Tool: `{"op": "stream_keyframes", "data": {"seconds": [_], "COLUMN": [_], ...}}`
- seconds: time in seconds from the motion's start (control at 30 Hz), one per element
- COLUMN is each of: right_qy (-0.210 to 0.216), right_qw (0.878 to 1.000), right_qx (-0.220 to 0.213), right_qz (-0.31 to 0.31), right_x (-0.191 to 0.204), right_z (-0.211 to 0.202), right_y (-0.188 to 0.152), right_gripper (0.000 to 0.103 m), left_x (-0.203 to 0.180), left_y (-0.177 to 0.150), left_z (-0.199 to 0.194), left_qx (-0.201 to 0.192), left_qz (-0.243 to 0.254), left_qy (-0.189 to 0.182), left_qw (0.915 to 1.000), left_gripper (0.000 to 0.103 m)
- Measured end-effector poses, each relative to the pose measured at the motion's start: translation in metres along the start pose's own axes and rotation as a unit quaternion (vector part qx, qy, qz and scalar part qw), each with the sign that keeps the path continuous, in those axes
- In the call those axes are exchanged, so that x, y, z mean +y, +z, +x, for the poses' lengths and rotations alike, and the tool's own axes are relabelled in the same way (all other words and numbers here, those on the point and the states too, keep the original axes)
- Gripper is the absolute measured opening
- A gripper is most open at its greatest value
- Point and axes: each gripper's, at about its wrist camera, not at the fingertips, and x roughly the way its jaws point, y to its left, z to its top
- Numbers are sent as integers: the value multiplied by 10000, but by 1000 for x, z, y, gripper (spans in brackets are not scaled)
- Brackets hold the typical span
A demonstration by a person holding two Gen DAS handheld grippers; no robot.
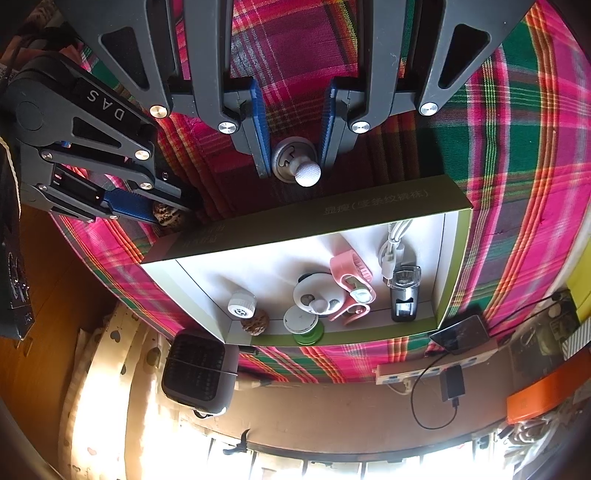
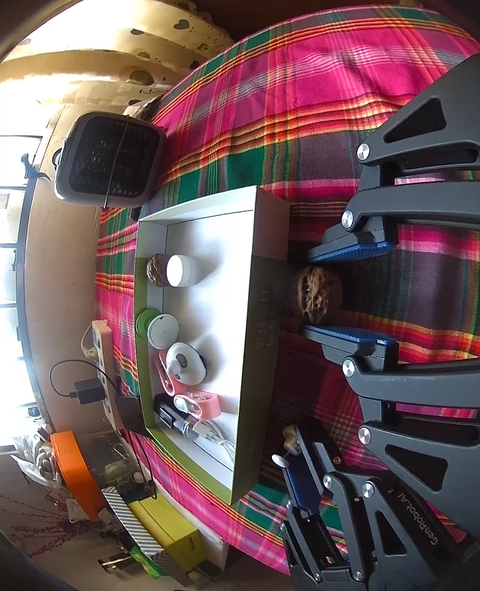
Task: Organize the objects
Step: 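Close the right gripper on the walnut while the left gripper holds the white knob, then lift and carry the white knob and walnut over the box with both grippers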
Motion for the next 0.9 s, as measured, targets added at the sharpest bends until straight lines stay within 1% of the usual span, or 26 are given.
{"op": "stream_keyframes", "data": {"seconds": [0.17,0.57,0.9], "right_qy": [48,144,206], "right_qw": [10000,9997,9992], "right_qx": [-26,-183,-349], "right_qz": [12,31,62], "right_x": [0,1,-2], "right_z": [-2,-16,-28], "right_y": [-1,1,10], "right_gripper": [33,33,33], "left_x": [-2,-11,-16], "left_y": [0,5,19], "left_z": [-2,-17,-31], "left_qx": [1,-144,-340], "left_qz": [37,145,241], "left_qy": [12,54,109], "left_qw": [10000,9998,9991], "left_gripper": [23,23,23]}}
